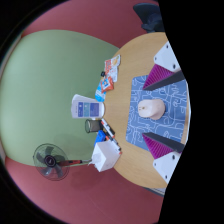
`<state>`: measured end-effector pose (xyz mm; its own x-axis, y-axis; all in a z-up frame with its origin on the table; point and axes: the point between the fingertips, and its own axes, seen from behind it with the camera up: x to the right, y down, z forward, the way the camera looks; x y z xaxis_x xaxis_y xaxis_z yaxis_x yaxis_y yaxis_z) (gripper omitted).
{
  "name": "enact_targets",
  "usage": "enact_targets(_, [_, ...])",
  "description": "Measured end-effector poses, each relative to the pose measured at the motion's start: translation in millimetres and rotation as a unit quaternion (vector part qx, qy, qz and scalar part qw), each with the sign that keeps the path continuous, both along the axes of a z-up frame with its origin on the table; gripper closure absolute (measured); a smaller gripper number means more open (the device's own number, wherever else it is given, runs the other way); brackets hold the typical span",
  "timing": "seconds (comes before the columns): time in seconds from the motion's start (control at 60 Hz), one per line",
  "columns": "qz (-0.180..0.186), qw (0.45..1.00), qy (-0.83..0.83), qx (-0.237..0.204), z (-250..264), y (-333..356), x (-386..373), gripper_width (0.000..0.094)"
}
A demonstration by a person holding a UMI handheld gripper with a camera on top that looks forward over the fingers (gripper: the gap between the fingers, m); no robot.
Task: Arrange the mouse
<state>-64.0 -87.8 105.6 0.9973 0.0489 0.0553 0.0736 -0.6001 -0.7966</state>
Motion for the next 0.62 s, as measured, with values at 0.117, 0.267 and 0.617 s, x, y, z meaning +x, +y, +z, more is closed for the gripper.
enact_targets(0.117, [-0.01,1.0,-0.01,0.015,46.8,-46.5,-7.9,0.0093])
enact_targets(0.267, [-0.025,0.999,-0.015,0.03,87.2,-104.4,-18.4,0.0093])
enact_targets(0.617, [-0.038,0.999,-0.019,0.029,114.0,-181.5,-38.1,0.0096])
